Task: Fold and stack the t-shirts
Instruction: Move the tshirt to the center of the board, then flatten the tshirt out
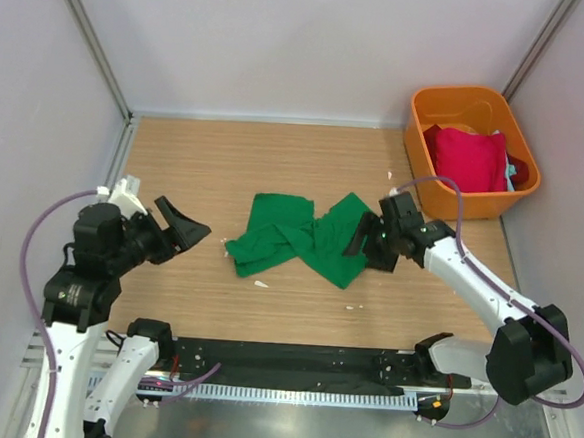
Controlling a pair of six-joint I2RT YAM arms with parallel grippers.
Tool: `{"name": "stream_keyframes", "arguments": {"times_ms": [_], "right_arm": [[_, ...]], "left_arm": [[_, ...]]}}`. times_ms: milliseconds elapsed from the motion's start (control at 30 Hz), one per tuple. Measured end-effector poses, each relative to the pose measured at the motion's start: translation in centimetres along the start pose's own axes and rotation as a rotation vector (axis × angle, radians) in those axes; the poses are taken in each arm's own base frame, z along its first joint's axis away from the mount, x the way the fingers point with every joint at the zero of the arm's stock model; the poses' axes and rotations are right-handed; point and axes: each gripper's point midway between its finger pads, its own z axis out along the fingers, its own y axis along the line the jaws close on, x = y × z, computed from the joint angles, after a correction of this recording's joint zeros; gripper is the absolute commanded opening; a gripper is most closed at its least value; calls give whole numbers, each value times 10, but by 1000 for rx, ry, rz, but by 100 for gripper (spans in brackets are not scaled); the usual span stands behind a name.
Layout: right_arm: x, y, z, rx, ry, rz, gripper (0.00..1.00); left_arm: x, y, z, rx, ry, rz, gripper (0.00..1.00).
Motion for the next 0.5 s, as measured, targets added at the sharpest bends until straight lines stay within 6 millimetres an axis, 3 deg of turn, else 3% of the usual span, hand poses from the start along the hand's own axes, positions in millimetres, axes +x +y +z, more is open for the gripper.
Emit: {"name": "stream_keyframes", "arguments": {"times_ms": [33, 67, 133, 233, 367, 433, 500], "right_arm": [[30, -25, 3, 59, 89, -7, 66], [46, -38, 1, 85, 134, -13, 63], [58, -43, -9, 70, 163, -33, 62], [48, -24, -15, -33, 119, -73, 70], [37, -11, 4, -64, 122, -119, 73], [32, -6, 22, -56, 144, -139, 70], [26, 2, 40, -49, 162, -156, 60]], "left_arm": [[11, 8, 10, -9, 41, -33, 75], [26, 19, 21, -27, 90, -70, 75], [53, 41, 39, -82, 185, -138, 75], [90, 65, 59, -160, 316, -192, 76], [110, 71, 87, -222, 418, -164, 74], [115, 74, 105, -250, 449, -169, 68], [121, 85, 123, -300, 480, -179, 67]]}}
